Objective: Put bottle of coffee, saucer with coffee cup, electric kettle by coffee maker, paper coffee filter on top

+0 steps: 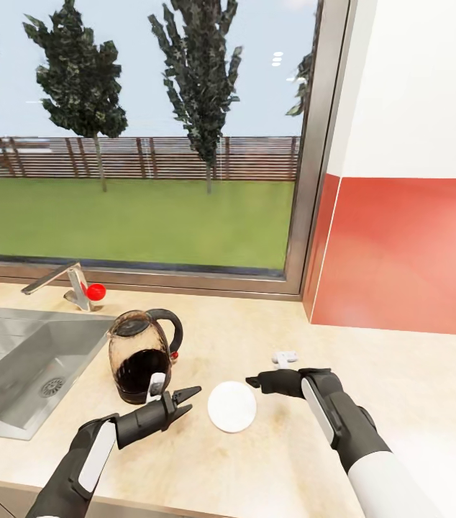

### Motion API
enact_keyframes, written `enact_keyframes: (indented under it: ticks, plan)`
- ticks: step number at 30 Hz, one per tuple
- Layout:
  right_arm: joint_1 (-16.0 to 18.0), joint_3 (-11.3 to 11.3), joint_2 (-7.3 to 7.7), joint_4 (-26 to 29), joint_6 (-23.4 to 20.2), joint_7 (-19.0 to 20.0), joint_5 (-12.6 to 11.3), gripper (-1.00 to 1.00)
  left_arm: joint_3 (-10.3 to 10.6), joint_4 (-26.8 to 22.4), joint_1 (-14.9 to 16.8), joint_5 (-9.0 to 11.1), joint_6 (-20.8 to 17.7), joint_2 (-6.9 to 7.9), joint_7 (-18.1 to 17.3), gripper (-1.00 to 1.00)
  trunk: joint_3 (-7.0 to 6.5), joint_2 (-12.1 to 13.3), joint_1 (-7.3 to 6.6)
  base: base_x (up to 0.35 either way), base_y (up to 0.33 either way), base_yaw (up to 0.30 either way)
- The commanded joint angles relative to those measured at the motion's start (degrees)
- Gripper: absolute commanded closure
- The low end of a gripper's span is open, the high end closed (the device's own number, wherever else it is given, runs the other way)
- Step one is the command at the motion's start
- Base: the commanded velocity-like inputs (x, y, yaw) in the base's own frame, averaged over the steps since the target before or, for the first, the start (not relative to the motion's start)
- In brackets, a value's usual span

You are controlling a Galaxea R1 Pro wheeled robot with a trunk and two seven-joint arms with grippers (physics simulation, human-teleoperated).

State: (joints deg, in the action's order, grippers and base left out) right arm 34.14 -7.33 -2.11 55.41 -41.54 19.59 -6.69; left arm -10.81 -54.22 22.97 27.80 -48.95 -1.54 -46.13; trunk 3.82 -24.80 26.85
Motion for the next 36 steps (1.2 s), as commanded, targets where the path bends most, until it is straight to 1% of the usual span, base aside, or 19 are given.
enact_keyframes:
  ticks: [1,5,10,14,25,27,29,31,33,36]
  plan:
    - [0.05,-0.04,0.0,0.05,-0.35,-0.25,-2.03,-1.0,-0.17,-0.01,0.05,-0.18,-0.27,-0.33,-0.16,-1.0,0.13,-0.12,0.03,0.0,0.0,0.0]
    - [0.05,-0.05,0.0,0.05,-0.33,-0.25,-4.13,-1.0,-0.17,-0.01,0.05,-0.47,-0.27,-0.9,-0.11,-1.0,0.13,-0.12,0.03,0.0,0.0,0.0]
    - [0.05,-0.12,0.0,-0.08,-0.3,-0.19,-6.64,-1.0,-0.17,0.05,0.05,-0.57,-0.27,-1.2,-0.09,-1.0,0.13,-0.12,0.03,0.0,0.0,0.0]
    - [0.05,-0.13,0.0,-0.19,-0.3,-0.17,-7.37,-1.0,-0.17,0.09,0.05,-0.62,-0.27,-1.32,-0.08,-1.0,0.13,-0.12,0.03,0.0,0.0,0.0]
    - [0.05,-0.14,-0.15,-0.28,-0.27,-0.09,-7.88,-1.0,-0.09,1.66,0.04,-0.69,-0.19,-1.58,-0.1,-1.0,0.13,-0.12,0.03,0.0,0.0,0.0]
    - [0.05,-0.14,-0.16,-0.29,-0.28,-0.08,-8.48,-1.0,-0.09,1.75,0.0,-0.73,-0.19,-1.69,-0.1,-1.0,0.13,-0.12,0.03,0.0,0.0,0.0]
    - [0.05,-0.14,-0.17,-0.3,-0.29,-0.08,-9.57,-1.0,-0.09,1.79,-0.01,-0.77,-0.19,-1.78,-0.1,-1.0,0.13,-0.12,0.03,0.0,0.0,0.0]
    - [0.05,-0.17,-0.17,-0.35,-0.3,-0.13,-11.44,-1.0,-0.09,1.87,-0.1,-0.8,-0.19,-1.85,-0.1,-1.0,0.13,-0.12,0.03,0.0,0.0,0.0]
    - [0.05,-0.2,-0.17,-0.37,-0.3,-0.14,-12.61,-1.0,-0.04,1.86,-0.45,-0.81,-0.18,-1.87,-0.1,-1.0,0.13,-0.12,0.03,0.0,0.0,0.0]
    - [0.05,-0.21,-0.17,-0.5,-0.3,-0.2,-13.41,-1.0,-0.02,1.85,-0.92,-0.81,-0.18,-1.88,-0.08,-1.0,0.13,-0.12,0.03,0.0,0.0,0.0]
